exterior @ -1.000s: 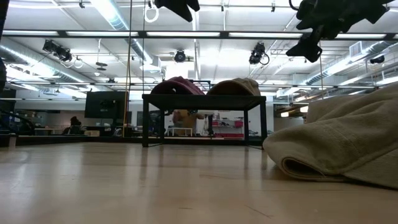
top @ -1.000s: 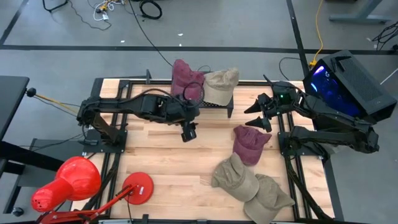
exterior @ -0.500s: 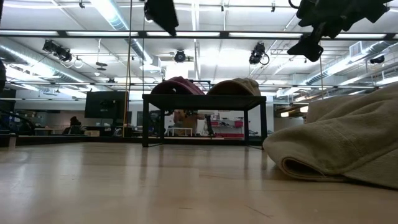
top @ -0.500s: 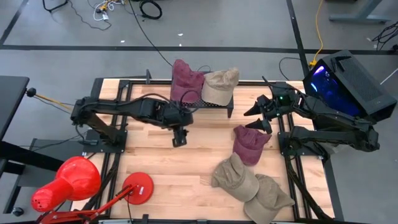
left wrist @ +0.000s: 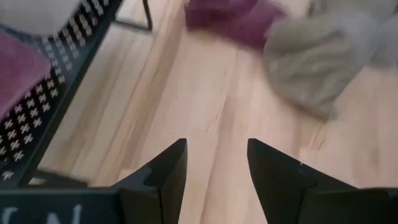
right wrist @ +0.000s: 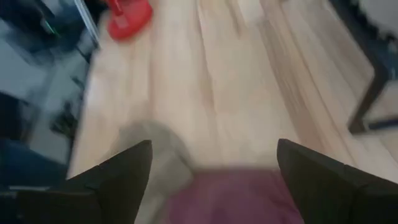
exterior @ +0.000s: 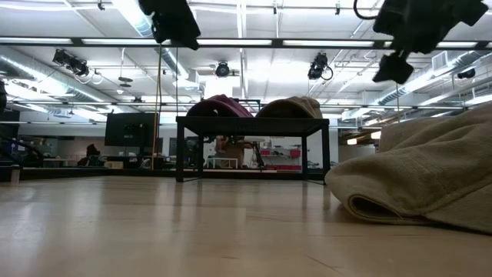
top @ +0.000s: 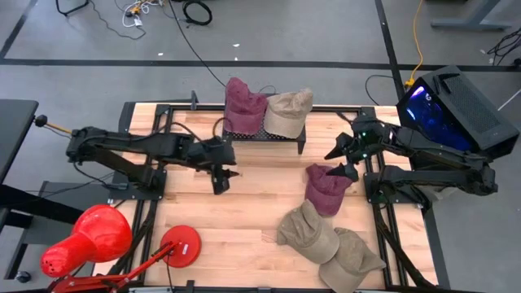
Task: Pick & Place hat
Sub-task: Stack the red cap on top of the red cap on the shelf
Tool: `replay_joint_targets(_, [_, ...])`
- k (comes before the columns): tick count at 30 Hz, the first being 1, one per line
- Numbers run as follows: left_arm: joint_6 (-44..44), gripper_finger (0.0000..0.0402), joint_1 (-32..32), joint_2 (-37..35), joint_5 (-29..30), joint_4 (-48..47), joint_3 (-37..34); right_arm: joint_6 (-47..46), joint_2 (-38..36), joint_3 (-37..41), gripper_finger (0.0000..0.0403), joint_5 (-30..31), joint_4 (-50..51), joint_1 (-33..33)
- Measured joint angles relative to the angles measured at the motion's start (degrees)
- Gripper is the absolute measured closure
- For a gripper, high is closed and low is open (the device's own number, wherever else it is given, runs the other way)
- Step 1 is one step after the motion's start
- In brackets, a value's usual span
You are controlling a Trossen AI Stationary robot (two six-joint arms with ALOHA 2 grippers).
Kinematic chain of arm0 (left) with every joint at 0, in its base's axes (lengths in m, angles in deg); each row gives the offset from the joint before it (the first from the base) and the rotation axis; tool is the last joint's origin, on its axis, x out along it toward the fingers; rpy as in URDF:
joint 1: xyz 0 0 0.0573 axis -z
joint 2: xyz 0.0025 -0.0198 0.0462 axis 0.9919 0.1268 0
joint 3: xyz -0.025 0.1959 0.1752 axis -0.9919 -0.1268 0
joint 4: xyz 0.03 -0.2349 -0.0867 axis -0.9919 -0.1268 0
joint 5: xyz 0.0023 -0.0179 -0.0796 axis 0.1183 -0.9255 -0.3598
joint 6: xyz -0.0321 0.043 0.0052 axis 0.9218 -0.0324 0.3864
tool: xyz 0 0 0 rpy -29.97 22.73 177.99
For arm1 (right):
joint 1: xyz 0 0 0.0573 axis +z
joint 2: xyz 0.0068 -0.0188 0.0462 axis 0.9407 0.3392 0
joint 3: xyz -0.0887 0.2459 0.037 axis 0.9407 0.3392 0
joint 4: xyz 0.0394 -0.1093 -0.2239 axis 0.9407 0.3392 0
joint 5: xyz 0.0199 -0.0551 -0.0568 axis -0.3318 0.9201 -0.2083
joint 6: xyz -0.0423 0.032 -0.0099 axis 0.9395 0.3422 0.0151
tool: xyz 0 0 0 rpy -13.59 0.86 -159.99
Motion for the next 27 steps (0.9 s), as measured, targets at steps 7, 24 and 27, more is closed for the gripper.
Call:
replay_joint_targets(7, [1.4,0.0227,0.0,-7.6,0.5,6.7,-5.6,10.0,0.0,0.0,0.0058,6.5,5.6,2.6])
replay_joint_targets(24, [2.8,0.0227,-0.2,-14.9,5.9,3.6,-9.7,20.1,5.8,0.0,0.0058,16.0,10.8,11.0])
replay_joint_targets(27, [2.8,0.0227,-0.2,-14.9,6.4,3.9,-9.7,19.5,7.9,0.0,0.0058,16.4,10.3,12.5])
